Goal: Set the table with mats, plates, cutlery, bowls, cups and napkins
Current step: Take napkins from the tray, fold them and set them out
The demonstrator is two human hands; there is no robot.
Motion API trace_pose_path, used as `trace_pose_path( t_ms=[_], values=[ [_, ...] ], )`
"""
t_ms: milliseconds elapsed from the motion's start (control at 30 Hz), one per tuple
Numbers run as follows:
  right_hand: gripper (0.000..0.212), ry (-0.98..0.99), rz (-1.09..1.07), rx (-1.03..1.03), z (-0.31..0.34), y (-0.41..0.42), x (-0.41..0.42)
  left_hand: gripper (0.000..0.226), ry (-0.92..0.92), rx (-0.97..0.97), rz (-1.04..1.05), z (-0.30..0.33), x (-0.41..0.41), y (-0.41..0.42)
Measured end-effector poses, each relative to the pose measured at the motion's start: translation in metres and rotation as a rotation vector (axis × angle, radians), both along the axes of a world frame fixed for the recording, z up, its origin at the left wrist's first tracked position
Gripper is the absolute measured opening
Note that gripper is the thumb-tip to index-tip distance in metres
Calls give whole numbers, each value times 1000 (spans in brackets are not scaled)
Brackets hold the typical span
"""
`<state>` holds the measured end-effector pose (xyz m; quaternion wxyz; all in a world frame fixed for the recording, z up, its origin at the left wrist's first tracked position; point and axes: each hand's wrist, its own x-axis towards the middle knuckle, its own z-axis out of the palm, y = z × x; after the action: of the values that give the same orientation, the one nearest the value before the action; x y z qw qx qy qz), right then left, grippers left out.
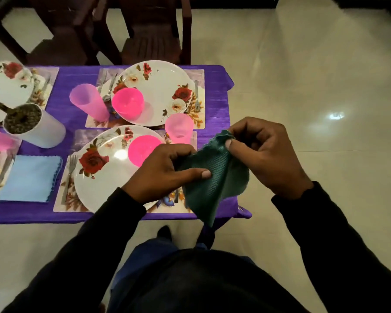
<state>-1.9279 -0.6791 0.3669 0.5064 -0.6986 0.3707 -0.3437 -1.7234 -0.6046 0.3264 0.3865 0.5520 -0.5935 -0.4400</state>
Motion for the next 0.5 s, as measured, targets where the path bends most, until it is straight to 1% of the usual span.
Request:
trace_pose_path(
  t_ms=[100,200,333,500],
  values=[
    [6,16,-30,3,-2,-4,-11,25,50,3,109,-5,3,3],
    [8,51,-50,-6,-3,-7,-21,13,87,-15,216,-3,3,4],
    [9,85,-120,-63,-6,-16,-30,8,52,-79,295,4,2,-9],
    [10,140,-245,-148,-16,-36,-34,6,-86,-141,301,12,2,-36]
  ],
)
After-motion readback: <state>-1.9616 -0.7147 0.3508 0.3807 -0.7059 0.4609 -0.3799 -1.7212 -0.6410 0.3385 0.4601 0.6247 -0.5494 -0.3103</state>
